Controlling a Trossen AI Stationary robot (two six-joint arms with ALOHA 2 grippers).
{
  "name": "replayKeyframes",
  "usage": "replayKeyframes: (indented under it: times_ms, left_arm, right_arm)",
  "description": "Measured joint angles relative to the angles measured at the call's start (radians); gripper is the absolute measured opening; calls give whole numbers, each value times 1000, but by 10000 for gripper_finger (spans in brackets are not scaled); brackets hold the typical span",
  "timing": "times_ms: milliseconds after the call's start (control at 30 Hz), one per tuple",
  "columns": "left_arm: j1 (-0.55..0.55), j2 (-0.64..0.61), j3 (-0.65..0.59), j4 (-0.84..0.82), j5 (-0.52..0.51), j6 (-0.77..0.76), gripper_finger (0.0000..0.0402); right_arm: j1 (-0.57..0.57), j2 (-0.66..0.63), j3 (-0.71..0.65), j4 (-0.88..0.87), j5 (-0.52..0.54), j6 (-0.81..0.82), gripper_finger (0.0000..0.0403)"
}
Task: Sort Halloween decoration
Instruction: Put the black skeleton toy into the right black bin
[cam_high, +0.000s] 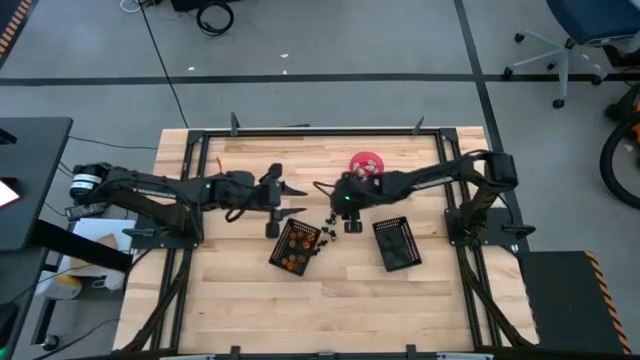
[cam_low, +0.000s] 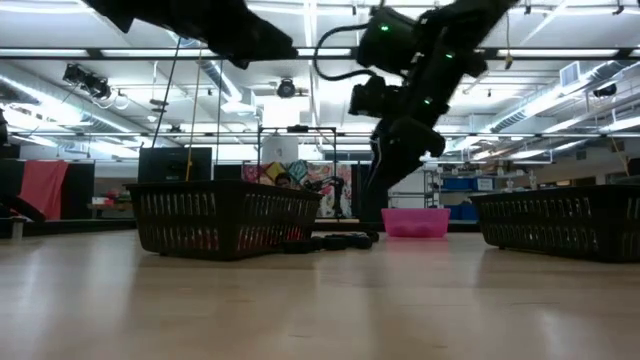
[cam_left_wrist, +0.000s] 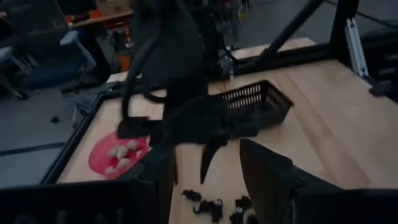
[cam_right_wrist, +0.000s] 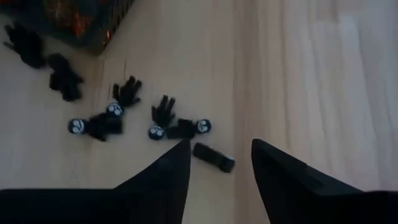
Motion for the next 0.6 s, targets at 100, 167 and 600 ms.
replayKeyframes:
  times_ms: [100, 167, 600]
  left_arm:
    - [0, -5, 0, 10, 2, -22, 155]
    - [0, -5, 0, 17, 3, -53, 155]
    - [-43, -97, 2, -21, 1, -79, 155]
  right_arm:
    - [-13, 56, 104, -134, -32, -98, 182]
    - [-17, 101, 161, -229, -45, -168, 183]
    - [-39, 319, 367, -457, -34, -372, 154]
